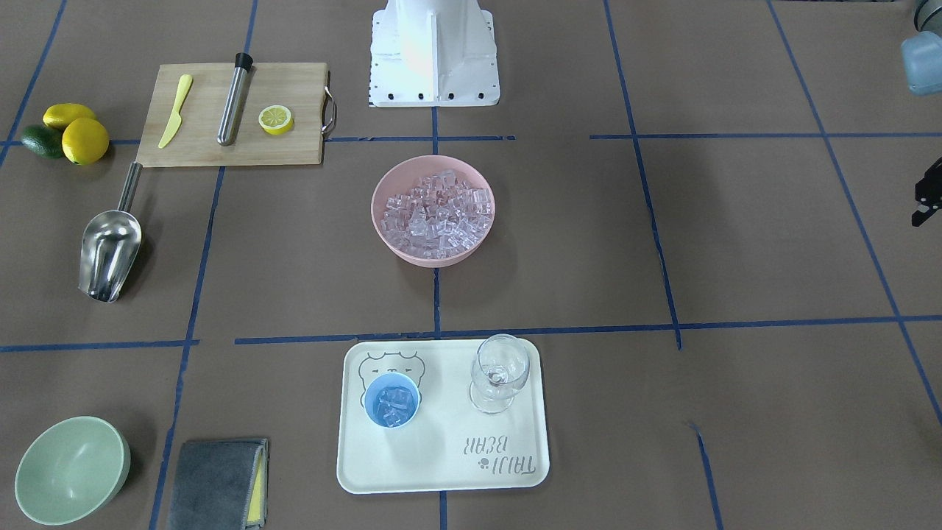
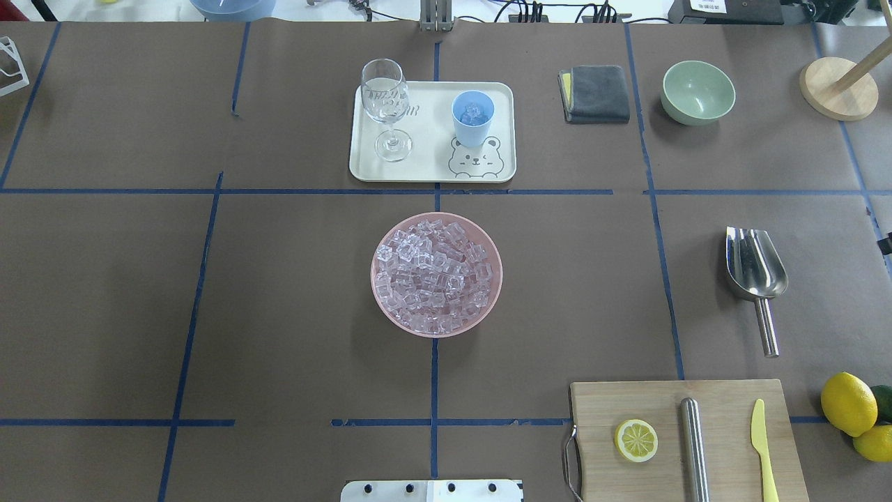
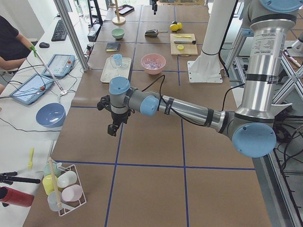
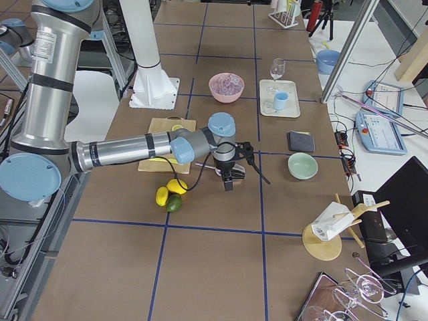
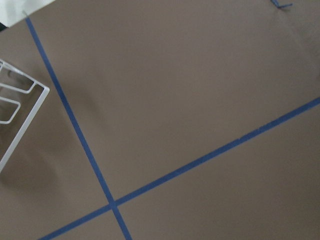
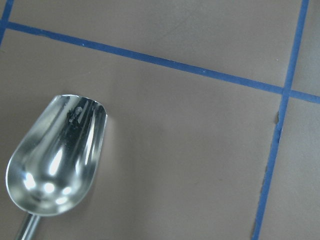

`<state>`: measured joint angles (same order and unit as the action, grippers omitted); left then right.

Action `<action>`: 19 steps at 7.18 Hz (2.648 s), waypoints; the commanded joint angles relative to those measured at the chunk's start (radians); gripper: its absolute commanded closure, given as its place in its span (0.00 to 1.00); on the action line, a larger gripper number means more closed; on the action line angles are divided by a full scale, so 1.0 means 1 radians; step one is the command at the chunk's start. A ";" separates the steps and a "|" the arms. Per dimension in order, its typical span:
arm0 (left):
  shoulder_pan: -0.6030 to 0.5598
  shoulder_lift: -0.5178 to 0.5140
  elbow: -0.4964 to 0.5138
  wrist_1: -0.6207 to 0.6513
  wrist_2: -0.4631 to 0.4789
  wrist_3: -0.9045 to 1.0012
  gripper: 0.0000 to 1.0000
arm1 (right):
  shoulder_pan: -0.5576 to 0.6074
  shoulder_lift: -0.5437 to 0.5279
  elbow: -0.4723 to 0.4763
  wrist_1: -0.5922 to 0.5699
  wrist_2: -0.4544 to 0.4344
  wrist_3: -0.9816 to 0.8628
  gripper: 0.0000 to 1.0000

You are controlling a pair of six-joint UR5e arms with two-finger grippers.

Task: Put ice in cup with scoop

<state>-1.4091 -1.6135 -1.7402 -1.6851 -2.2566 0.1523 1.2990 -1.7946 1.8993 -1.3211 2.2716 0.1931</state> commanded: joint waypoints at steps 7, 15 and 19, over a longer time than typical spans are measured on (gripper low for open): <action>-0.120 0.072 0.056 0.237 -0.009 0.233 0.00 | 0.258 0.144 -0.265 -0.051 0.170 -0.192 0.00; -0.123 0.069 0.056 0.239 -0.029 0.161 0.00 | 0.353 0.181 -0.192 -0.300 0.190 -0.193 0.00; -0.192 0.057 0.088 0.236 -0.109 -0.052 0.00 | 0.353 0.181 -0.189 -0.300 0.192 -0.193 0.00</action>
<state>-1.5876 -1.5471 -1.6560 -1.4482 -2.3387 0.1809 1.6521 -1.6149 1.7092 -1.6214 2.4635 0.0000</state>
